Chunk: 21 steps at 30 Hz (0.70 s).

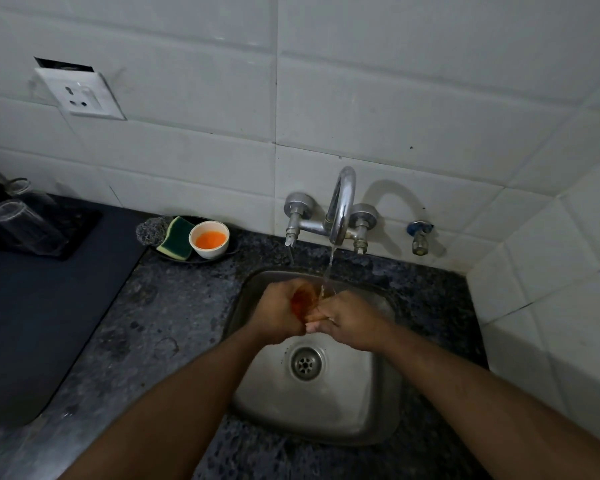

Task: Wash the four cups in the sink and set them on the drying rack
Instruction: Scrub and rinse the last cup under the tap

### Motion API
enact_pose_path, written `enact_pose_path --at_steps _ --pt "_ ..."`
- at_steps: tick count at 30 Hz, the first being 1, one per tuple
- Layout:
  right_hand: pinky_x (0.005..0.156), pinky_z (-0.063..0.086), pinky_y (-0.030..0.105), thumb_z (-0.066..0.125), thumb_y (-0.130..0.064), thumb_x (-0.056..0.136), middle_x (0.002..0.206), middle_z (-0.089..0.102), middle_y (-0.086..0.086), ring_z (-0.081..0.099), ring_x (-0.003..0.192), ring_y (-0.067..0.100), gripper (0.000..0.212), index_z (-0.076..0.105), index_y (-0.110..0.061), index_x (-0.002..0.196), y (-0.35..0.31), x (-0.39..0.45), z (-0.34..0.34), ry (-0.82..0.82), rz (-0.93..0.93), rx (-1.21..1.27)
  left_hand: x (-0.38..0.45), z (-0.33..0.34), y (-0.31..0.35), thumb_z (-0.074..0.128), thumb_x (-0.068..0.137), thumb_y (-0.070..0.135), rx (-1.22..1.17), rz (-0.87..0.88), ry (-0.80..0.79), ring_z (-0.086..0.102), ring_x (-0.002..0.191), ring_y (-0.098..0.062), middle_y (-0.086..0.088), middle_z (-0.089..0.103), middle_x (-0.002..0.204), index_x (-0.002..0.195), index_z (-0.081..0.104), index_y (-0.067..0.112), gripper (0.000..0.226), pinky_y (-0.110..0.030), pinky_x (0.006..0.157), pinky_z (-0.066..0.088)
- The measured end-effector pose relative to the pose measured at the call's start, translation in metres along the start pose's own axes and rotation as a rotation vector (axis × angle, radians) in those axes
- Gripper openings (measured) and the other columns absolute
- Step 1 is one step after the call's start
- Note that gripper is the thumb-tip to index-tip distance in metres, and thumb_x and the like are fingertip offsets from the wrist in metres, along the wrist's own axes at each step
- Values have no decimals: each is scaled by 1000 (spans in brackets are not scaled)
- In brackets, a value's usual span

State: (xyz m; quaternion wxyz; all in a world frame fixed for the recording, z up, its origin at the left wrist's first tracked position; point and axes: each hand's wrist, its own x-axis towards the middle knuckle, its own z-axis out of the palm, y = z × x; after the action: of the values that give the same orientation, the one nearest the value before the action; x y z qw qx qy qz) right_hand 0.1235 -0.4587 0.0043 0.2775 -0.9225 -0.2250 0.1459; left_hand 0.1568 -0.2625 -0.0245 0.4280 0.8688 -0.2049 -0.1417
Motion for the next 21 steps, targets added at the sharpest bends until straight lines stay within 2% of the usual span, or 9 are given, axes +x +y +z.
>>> enact_pose_path --at_steps 2,4,6,9,11,12,16,18,21 --pt "81 56 33 71 -42 96 101 79 -13 68 86 4 19 79 -27 105 4 3 -5 -128 -36 -190 1 -11 -1 89 68 1 20 -99 -266 70 92 -7 6 70 102 111 66 27 55 -23 77 58" --pt "83 57 37 72 -43 95 104 79 -12 70 90 6 20 79 -29 107 6 6 -7 -149 -13 -203 3 -16 -2 90 67 -1 18 -136 -325 69 92 -8 4 69 105 114 65 26 59 -21 74 56" --pt "86 57 37 74 -38 94 99 79 -10 70 89 5 16 80 -24 101 2 8 -6 -71 19 -83 4 -11 0 93 66 5 18 -76 -165 64 94 1 10 68 105 119 66 23 62 -16 79 50" --pt "84 56 24 77 -28 94 97 81 -8 72 89 1 13 84 -19 102 -6 8 0 98 69 159 -1 6 2 89 75 24 -15 62 151 65 77 2 12 68 84 95 67 30 30 -15 68 48" --pt "84 56 21 80 -29 93 99 82 -9 73 90 -1 15 84 -19 103 -7 6 3 124 72 191 -3 8 3 86 77 27 -29 68 230 65 71 -1 12 67 77 88 65 32 23 -13 63 45" --pt "84 56 21 80 -31 92 98 81 -10 73 89 -2 16 84 -21 103 -7 4 2 99 54 174 -3 5 1 88 76 23 -43 53 178 67 75 -1 11 69 80 91 68 30 27 -13 64 46" --pt "77 54 28 82 -38 89 92 80 -9 70 79 3 19 81 -21 97 1 4 -11 -76 -11 -63 1 -16 -1 91 65 -1 -26 -113 -268 70 87 -7 8 69 96 108 66 26 56 -16 65 52" --pt "78 52 26 81 -34 91 93 80 -10 69 81 1 15 82 -20 97 -1 6 -11 -26 0 -29 3 -14 0 92 66 2 -36 -85 -165 70 94 -8 8 70 100 112 68 22 56 -18 72 55" --pt "77 52 16 80 -28 92 89 79 -13 71 81 -5 9 84 -20 95 -7 7 0 171 88 218 2 2 4 91 73 26 8 30 188 66 83 1 12 70 88 101 68 26 36 -23 74 57"
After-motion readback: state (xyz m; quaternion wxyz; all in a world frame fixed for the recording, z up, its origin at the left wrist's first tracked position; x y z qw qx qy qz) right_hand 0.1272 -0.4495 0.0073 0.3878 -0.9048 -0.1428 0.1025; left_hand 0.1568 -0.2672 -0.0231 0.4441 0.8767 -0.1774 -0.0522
